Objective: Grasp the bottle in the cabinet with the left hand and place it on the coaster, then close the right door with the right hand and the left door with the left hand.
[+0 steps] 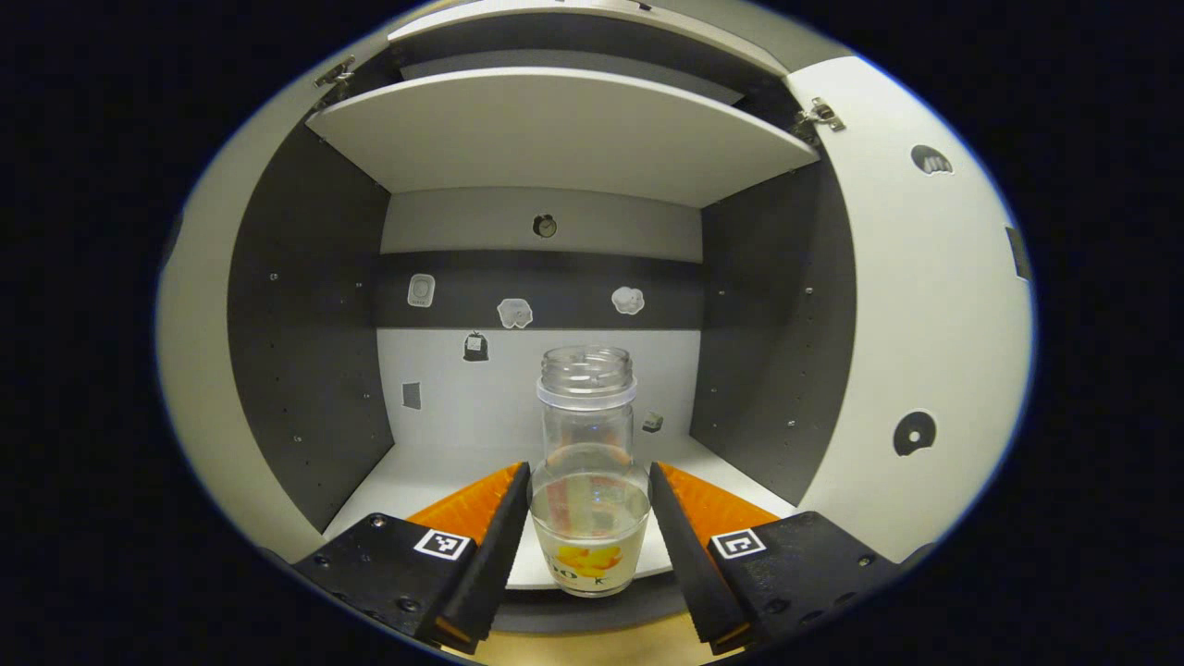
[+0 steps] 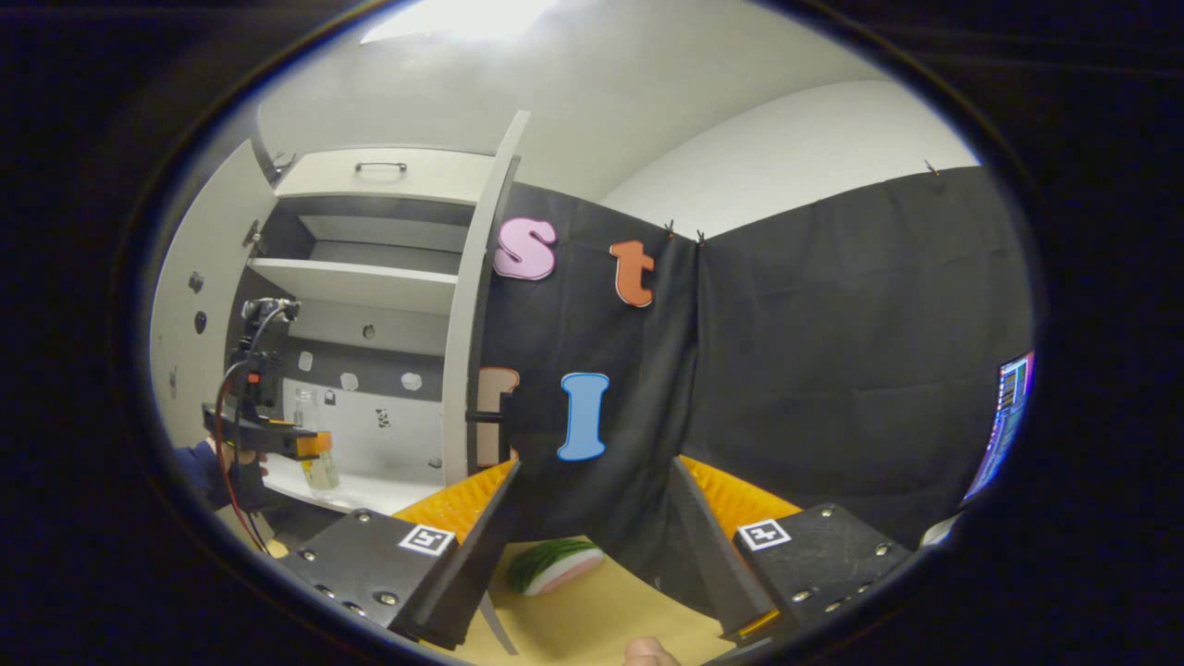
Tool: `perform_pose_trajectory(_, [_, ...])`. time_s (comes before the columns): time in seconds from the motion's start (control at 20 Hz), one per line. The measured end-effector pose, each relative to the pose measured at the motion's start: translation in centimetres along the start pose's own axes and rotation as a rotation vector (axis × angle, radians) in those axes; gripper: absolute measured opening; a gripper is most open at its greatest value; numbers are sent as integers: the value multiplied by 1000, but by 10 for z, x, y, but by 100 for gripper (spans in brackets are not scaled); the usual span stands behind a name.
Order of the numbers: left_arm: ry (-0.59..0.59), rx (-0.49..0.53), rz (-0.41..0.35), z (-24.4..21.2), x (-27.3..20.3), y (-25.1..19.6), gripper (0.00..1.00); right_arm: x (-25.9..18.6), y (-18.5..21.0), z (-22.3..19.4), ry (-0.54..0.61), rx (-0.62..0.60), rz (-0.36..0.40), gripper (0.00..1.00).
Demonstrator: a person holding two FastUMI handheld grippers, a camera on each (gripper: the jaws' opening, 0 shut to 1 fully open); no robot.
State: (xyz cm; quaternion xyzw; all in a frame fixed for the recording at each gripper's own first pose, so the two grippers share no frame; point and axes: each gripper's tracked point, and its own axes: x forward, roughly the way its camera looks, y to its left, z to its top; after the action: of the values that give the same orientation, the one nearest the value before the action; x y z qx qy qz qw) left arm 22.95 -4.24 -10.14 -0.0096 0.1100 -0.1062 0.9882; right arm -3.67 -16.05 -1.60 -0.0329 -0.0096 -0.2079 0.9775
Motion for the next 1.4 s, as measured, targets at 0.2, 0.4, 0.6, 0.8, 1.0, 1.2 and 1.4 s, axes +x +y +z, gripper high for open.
perform_pose_trajectory(0.2, [-32, 18, -45, 0, -43, -7, 80, -5, 3, 1, 1, 5, 35, 95])
perform_pose_trajectory(0.4, [-31, 15, -100, -17, -82, -18, 80, -9, 6, 5, -6, 1, 62, 93])
perform_pose_trajectory(0.6, [18, 6, -153, -56, -114, -30, 80, -9, 10, 10, -15, 9, 91, 95])
perform_pose_trajectory(0.8, [111, -27, -175, -111, -141, -36, 80, -9, 14, 14, -24, 30, 115, 95])
perform_pose_trajectory(1.0, [218, -82, -166, -175, -164, -35, 80, -8, 16, 14, -23, 49, 134, 95])
perform_pose_trajectory(1.2, [292, -123, -182, -238, -187, -44, 81, -8, 18, 14, -25, 43, 153, 93])
perform_pose_trajectory(1.4, [358, -151, -186, -294, -205, -53, 81, -5, 20, 16, -23, 38, 157, 95])
